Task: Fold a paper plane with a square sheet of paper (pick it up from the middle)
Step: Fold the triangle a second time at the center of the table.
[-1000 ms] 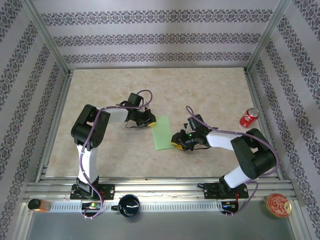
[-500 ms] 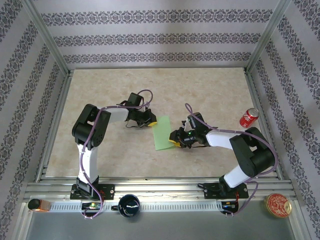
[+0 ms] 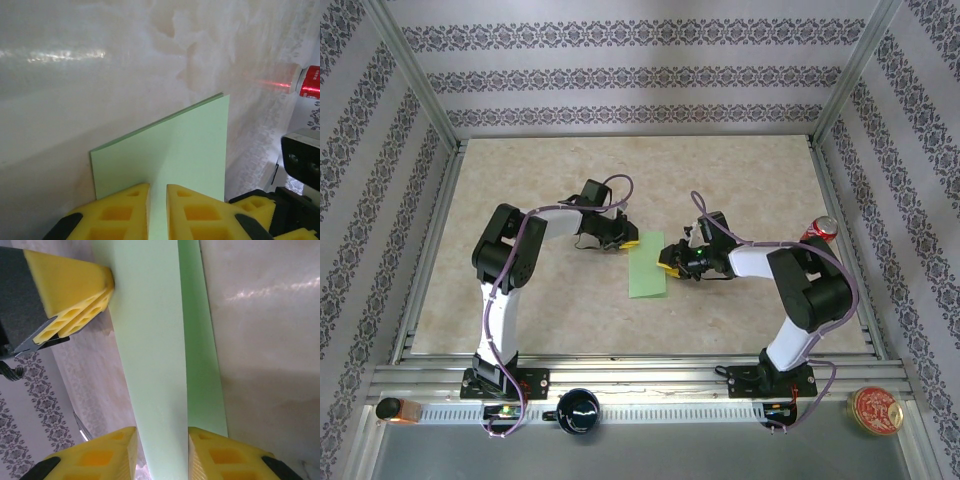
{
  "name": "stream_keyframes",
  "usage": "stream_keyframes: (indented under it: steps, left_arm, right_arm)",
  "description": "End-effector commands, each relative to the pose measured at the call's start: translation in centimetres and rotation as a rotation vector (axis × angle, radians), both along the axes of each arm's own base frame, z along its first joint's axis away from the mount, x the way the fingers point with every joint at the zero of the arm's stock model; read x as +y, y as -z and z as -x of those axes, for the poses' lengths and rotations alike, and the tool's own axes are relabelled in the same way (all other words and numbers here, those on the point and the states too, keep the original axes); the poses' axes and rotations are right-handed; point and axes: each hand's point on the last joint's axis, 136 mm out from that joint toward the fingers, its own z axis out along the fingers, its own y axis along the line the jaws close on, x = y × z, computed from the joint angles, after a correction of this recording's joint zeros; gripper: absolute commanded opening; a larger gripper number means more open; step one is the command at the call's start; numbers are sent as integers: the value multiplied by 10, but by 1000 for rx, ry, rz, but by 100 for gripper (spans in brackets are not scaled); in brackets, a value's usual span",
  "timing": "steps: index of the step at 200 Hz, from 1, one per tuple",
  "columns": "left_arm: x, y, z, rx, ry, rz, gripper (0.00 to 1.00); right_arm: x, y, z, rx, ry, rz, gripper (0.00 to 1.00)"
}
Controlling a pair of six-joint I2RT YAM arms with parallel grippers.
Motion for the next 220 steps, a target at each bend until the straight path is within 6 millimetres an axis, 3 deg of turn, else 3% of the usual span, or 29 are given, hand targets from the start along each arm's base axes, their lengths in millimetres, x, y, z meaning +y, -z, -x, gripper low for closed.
stream_keyframes:
  steps: [1,40,76,110,143,168,197,220]
  left_arm:
    - [6,-3,-5,-32,5,-31,21]
    - [7,-41,-12,-163,-25,-16,42]
    - [2,-67,5,-305,34,-78,53]
    - [3,-75,33,-399,49,-164,57]
    - [-9,-83,68,-580,118,-294,57]
    - [-18,-80,95,-760,226,-376,57]
    - [-41,-74,134,-1014,422,-419,60]
    - [-50,-62,149,-1108,496,-516,61]
  right_arm:
    - [9,-11,-12,-33,-15,-57,31]
    - [9,-6,-13,-19,3,-67,24]
    - [12,-7,-11,-14,-4,-88,24]
    - [12,-7,-8,-12,-9,-86,24]
    - [16,-8,-6,-10,-22,-93,25]
    - [14,-5,-6,-6,-12,-82,25]
    - [15,-6,-7,-7,-11,-82,25]
    - [16,-8,-8,-9,-11,-84,25]
